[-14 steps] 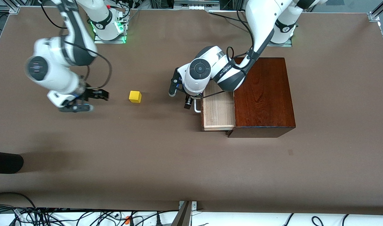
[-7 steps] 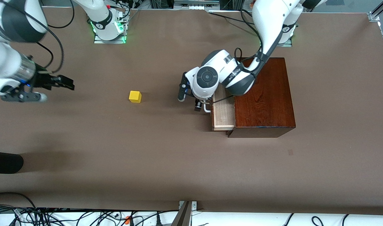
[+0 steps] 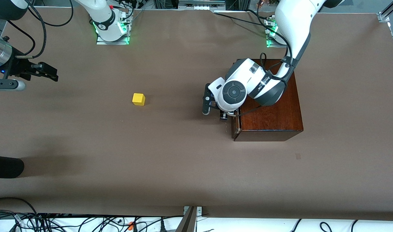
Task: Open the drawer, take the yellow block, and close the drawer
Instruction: 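Push the drawer into the box with the left gripper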
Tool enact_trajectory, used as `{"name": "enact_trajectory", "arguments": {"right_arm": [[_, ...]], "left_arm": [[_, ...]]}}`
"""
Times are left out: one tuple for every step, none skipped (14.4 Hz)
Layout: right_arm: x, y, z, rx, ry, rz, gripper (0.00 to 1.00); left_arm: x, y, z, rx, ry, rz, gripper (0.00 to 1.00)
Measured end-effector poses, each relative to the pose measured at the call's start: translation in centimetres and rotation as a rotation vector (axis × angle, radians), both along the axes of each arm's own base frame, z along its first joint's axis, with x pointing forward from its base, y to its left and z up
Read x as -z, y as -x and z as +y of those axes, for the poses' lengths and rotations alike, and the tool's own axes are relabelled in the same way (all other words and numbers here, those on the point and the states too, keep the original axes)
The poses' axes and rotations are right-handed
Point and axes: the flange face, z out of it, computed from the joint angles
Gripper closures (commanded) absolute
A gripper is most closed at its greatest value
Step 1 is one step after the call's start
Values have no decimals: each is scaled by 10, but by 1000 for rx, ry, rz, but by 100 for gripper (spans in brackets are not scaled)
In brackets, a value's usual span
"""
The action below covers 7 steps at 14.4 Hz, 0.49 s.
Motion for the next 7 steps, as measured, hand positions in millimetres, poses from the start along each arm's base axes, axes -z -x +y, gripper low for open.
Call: {"name": "enact_trajectory", "arguments": {"right_arm": [[0,0,-4,-2,3,1,0],[1,0,-8,2,3,2,0],[1,0,-14,7,2,2,0],[1,0,-20,10,2,2,0],[1,0,-22,9,1,3,0],[1,0,-22,8,1,2,0],[0,0,-21,5,1,1,0]], "left_arm": [[-1,0,1,2,-6,2,0],[-2,1,2,4,-10,5,0],[-2,1,2,4,-12,8,0],[-2,1,3,6,-17,8,0],[-1,1,4,12,-28,6,0],[-1,1,5,16,-38,3,0],[-1,0,7,21,-49,0,0]]}}
